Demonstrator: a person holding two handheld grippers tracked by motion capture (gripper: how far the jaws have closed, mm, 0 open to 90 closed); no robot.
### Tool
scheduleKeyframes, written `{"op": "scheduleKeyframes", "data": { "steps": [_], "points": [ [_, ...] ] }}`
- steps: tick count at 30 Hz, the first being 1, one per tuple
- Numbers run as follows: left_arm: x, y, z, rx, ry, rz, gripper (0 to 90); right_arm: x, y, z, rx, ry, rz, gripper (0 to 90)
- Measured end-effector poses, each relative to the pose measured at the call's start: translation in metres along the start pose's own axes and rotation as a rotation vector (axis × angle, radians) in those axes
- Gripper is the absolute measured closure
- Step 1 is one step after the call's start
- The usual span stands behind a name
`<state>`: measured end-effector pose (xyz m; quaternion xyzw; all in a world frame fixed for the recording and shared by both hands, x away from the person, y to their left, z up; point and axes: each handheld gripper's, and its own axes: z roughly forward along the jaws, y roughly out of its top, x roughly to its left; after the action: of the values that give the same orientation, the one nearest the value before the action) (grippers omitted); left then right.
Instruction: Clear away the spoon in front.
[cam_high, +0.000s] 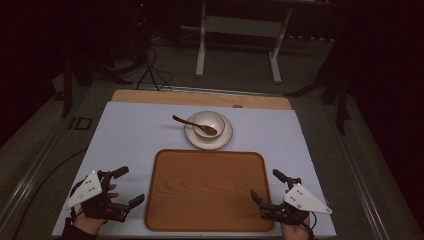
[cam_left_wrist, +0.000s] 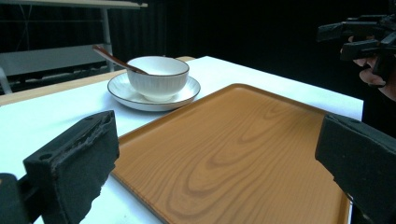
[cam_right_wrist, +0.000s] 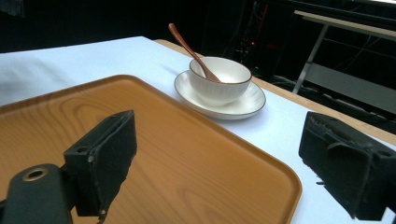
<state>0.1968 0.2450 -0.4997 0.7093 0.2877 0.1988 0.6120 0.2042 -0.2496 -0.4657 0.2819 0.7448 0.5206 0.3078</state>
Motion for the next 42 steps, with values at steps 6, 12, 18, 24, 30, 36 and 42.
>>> {"op": "scheduleKeyframes", "data": {
  "steps": [6,12,18,24,30,36,42],
  "points": [
    [-0.003,0.0,0.001,0.016,-0.027,0.016,0.0,0.001,0.001,-0.003,-0.018,0.001,-0.006,11.1],
    [-0.006,-0.001,0.006,0.058,-0.075,0.011,0.0,0.001,0.0,-0.001,-0.008,0.011,0.0,11.1],
    [-0.01,-0.001,0.009,0.071,-0.09,0.024,0.0,0.002,0.001,-0.001,-0.013,0.014,-0.004,11.1],
    [-0.008,-0.002,0.008,0.069,-0.09,0.013,0.0,0.003,0.001,-0.001,-0.007,0.017,-0.006,11.1],
    [-0.007,-0.004,0.01,0.092,-0.098,0.016,0.0,0.003,0.0,0.0,0.002,0.013,-0.01,11.1],
    [-0.007,-0.005,0.009,0.104,-0.1,0.017,0.0,0.003,0.0,0.001,0.003,0.014,-0.012,11.1],
    [-0.007,-0.005,0.01,0.112,-0.107,0.013,0.0,0.003,0.001,0.0,-0.002,0.017,-0.012,11.1]
  ]
}}
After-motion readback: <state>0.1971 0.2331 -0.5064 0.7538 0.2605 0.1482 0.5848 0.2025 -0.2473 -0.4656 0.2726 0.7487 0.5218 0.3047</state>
